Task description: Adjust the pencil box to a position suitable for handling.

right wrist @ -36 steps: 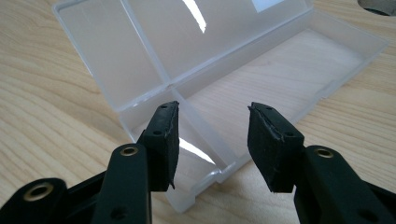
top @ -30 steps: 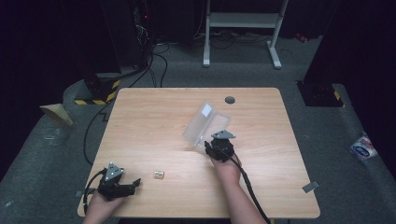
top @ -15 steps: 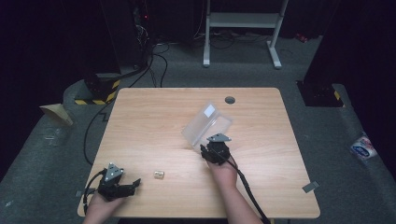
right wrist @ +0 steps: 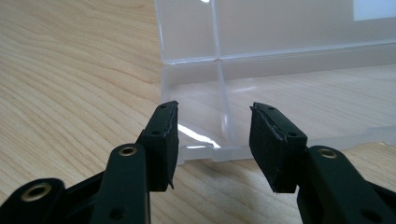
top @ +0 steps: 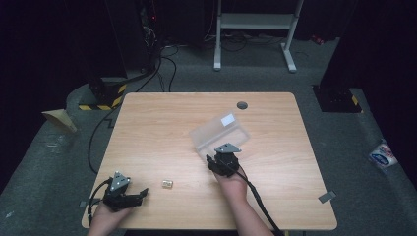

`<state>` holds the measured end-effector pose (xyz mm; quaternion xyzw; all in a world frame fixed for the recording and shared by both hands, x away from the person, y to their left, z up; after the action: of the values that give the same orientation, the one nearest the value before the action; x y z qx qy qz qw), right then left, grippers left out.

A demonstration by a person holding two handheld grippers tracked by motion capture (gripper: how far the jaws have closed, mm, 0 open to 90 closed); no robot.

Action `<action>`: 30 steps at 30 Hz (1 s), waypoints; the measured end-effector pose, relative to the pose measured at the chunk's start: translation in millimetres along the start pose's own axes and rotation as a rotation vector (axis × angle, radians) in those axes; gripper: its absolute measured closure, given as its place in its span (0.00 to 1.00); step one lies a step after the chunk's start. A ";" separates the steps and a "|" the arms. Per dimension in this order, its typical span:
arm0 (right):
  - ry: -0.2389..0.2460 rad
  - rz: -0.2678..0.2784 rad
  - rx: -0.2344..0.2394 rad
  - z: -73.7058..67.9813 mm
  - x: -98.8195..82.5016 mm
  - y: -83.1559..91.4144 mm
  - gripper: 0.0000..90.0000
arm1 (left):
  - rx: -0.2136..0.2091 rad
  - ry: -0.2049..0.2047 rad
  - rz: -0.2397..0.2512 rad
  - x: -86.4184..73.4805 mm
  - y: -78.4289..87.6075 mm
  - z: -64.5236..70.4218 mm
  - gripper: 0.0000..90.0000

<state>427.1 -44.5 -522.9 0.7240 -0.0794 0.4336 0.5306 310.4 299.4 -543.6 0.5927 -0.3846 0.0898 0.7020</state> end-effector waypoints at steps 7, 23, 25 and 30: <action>-0.043 0.014 -0.081 28.9 -1.8 17.5 0.55 | -0.001 -0.004 -0.003 0.4 -0.1 -0.2 0.16; 0.050 0.006 -0.023 0.3 2.3 -1.3 0.80 | -0.002 -0.005 -0.001 1.0 -0.6 -0.2 0.16; 0.065 0.003 -0.034 -2.2 2.1 -4.9 0.83 | -0.002 -0.004 -0.001 0.9 -0.6 -0.1 0.17; 0.040 -0.006 -0.068 3.3 1.5 -9.6 0.89 | -0.003 -0.004 -0.001 1.0 -0.7 -0.1 0.16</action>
<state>435.3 -42.7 -528.7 0.6969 -0.0813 0.4432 0.5579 311.5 299.0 -543.5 0.5920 -0.3861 0.0877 0.7020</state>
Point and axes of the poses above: each handheld gripper's, and its own axes: y roughly backward along the jaws, x roughly out of its top, z roughly to its right, the point moved 2 cm from there along -y, roughly forward along the jaws, and after that the axes turned 7 degrees about -z, right-handed, at the moved point
